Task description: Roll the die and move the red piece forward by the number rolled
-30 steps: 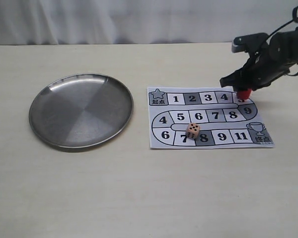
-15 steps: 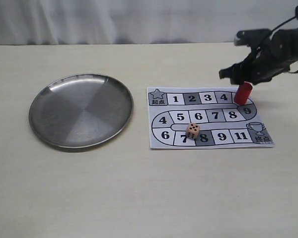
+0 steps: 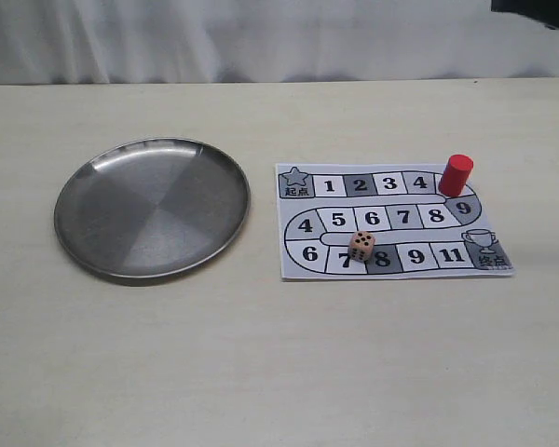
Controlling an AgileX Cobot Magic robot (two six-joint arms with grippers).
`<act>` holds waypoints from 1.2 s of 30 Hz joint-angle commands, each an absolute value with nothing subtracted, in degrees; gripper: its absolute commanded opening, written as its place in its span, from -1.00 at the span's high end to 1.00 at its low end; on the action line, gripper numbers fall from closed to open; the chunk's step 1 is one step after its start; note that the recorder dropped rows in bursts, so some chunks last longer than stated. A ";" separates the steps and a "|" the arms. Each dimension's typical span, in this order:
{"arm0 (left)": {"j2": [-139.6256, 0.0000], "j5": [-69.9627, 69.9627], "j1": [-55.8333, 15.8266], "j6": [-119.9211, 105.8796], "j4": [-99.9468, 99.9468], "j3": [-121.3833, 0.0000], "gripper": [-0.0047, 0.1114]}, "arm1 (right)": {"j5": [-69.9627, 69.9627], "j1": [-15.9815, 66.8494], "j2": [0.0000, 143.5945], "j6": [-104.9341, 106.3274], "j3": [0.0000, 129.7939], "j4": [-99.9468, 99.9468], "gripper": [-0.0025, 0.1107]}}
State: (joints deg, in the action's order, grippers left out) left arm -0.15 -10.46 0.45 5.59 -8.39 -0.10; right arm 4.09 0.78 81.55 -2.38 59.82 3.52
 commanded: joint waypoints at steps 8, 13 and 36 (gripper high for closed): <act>0.00 -9.93 -0.03 5.64 -8.28 0.00 0.92 | -8.78 0.79 49.83 -5.37 24.46 2.72 0.88; 0.00 -9.93 -0.03 5.64 -8.28 0.00 0.92 | -9.18 0.79 36.72 -5.37 13.79 0.83 0.88; 0.00 -9.93 -0.03 5.64 -8.28 0.00 0.92 | -7.37 0.79 8.26 -5.21 0.00 0.43 0.88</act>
State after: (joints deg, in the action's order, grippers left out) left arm -0.15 -10.46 0.45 5.59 -8.39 -0.10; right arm -7.63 0.78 8.68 -5.27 0.30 0.91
